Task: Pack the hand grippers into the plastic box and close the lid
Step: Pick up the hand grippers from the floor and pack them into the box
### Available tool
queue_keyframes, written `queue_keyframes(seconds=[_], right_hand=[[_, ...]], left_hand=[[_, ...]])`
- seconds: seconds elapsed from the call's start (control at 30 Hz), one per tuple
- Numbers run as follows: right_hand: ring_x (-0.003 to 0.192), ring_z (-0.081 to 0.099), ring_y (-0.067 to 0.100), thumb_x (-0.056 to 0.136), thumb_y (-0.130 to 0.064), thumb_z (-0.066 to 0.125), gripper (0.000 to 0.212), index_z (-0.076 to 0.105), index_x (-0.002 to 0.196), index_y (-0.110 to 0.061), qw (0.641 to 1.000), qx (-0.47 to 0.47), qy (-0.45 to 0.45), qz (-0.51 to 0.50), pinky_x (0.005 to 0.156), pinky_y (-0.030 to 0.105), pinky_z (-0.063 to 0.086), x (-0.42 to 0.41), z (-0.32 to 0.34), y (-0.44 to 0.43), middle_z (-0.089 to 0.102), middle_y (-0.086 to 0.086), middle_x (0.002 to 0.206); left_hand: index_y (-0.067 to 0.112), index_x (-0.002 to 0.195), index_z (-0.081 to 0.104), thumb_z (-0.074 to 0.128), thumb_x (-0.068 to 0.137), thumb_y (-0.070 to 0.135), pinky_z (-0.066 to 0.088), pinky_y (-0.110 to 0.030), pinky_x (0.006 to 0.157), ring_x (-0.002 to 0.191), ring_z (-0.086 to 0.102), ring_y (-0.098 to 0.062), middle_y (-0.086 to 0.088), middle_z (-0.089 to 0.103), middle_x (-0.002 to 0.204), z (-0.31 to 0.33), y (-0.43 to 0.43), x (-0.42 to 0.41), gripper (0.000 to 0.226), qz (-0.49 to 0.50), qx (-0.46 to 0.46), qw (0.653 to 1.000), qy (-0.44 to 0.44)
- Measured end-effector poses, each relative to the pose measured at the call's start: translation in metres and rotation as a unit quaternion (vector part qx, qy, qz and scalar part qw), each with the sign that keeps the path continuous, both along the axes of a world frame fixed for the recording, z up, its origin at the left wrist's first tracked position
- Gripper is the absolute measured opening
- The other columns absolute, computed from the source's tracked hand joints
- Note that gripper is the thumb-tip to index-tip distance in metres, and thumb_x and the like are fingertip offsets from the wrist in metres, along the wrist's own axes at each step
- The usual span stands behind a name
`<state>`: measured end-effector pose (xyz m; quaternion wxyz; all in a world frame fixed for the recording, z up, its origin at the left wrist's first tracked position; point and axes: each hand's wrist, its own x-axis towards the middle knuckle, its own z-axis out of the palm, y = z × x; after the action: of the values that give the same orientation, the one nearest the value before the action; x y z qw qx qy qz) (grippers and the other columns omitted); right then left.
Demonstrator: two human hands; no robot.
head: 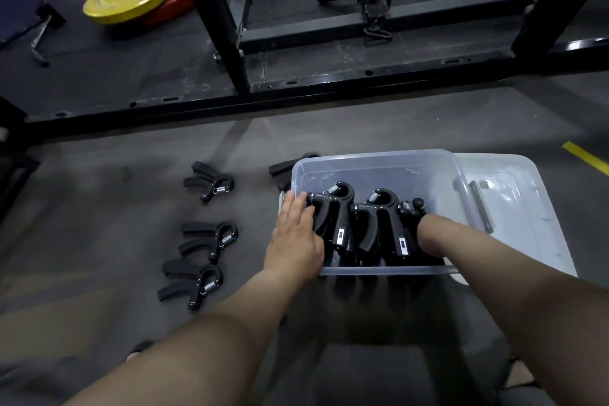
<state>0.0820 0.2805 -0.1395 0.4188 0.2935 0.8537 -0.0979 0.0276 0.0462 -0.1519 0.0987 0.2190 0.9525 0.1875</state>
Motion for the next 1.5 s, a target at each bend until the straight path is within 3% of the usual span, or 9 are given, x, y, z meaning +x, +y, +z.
queue_keyframes(seconds=[0.23,0.37,0.53,0.67,0.93,1.1,1.23,1.4,1.5], right_hand=[[0.131,0.047,0.031,0.1,-0.016,0.041,0.044,0.043,0.142,-0.001,0.999,-0.02,0.038,-0.03,0.107,0.033,0.036,0.0,-0.009,0.008,0.047,0.018,0.143],[0.131,0.046,0.034,0.095,-0.01,0.047,0.079,0.0,0.156,-0.028,0.982,-0.035,0.155,-0.098,0.109,0.04,0.037,-0.005,-0.025,0.028,0.041,0.017,0.148],[0.114,0.056,0.035,0.086,-0.015,0.06,0.045,0.045,0.129,-0.016,0.978,-0.009,0.207,-0.023,0.097,0.042,0.046,-0.007,-0.034,0.04,0.053,0.015,0.13],[0.09,0.054,0.032,0.093,-0.018,0.041,0.009,0.044,0.101,-0.015,0.974,-0.019,0.226,-0.022,0.079,0.037,0.043,-0.008,-0.024,0.039,0.054,0.014,0.107],[0.126,0.047,0.04,0.099,-0.018,0.036,0.043,0.039,0.138,0.0,0.981,-0.017,0.152,-0.122,0.107,0.045,0.037,-0.008,-0.017,0.016,0.045,0.024,0.14],[0.105,0.064,0.03,0.094,-0.021,0.055,0.013,0.058,0.101,-0.011,0.998,-0.038,0.023,-0.047,0.091,0.032,0.049,0.004,0.013,0.014,0.065,0.01,0.097],[0.119,0.058,0.035,0.095,-0.013,0.04,0.012,0.052,0.097,-0.012,0.99,-0.092,0.062,-0.087,0.084,0.033,0.044,0.014,0.005,0.013,0.056,0.014,0.104],[0.075,0.07,0.041,0.087,-0.005,0.043,0.021,0.062,0.089,0.004,0.948,-0.167,0.134,-0.235,0.073,0.056,0.058,0.018,-0.001,0.02,0.068,0.026,0.089],[0.07,0.067,0.039,0.089,-0.005,0.043,0.018,0.059,0.084,0.001,0.946,-0.175,0.134,-0.237,0.071,0.052,0.059,0.018,0.001,0.018,0.063,0.023,0.082]], left_hand=[[0.017,0.144,0.037,0.04,0.091,0.015,0.016,-0.038,0.117,0.149,-0.012,-0.011,0.007,0.003,0.163,0.0,0.001,0.001,0.053,0.002,-0.002,1.0,-0.012],[0.015,0.142,0.039,0.041,0.09,0.016,0.016,-0.036,0.118,0.149,-0.011,-0.012,0.005,0.006,0.163,-0.004,0.0,0.0,0.052,-0.002,-0.003,1.0,0.003],[0.015,0.141,0.04,0.042,0.09,0.015,0.018,-0.037,0.117,0.149,-0.01,-0.013,0.005,0.007,0.162,-0.005,0.001,0.0,0.052,0.0,-0.008,1.0,0.005],[0.015,0.142,0.039,0.042,0.09,0.015,0.016,-0.036,0.119,0.149,-0.011,-0.013,0.005,0.006,0.163,-0.006,0.001,-0.001,0.052,0.002,-0.007,1.0,0.004],[0.015,0.142,0.038,0.041,0.09,0.016,0.017,-0.035,0.117,0.149,-0.012,-0.014,0.004,0.004,0.163,-0.006,0.001,0.0,0.051,-0.002,-0.017,1.0,0.008],[0.015,0.142,0.039,0.042,0.089,0.016,0.018,-0.035,0.117,0.149,-0.01,-0.013,0.004,0.006,0.163,-0.007,0.003,0.0,0.053,0.006,-0.012,1.0,0.012],[0.015,0.143,0.038,0.042,0.09,0.017,0.018,-0.035,0.117,0.149,-0.01,-0.013,0.004,0.006,0.162,-0.007,0.002,0.0,0.053,0.005,-0.012,1.0,0.013],[0.014,0.142,0.038,0.042,0.09,0.017,0.013,-0.034,0.119,0.149,-0.009,-0.015,0.002,0.008,0.162,-0.008,0.004,0.0,0.053,0.008,-0.009,1.0,0.019],[0.012,0.142,0.039,0.043,0.089,0.017,0.009,-0.034,0.119,0.15,-0.009,-0.017,0.0,0.009,0.162,-0.01,0.005,-0.001,0.053,0.006,-0.009,1.0,0.025]])
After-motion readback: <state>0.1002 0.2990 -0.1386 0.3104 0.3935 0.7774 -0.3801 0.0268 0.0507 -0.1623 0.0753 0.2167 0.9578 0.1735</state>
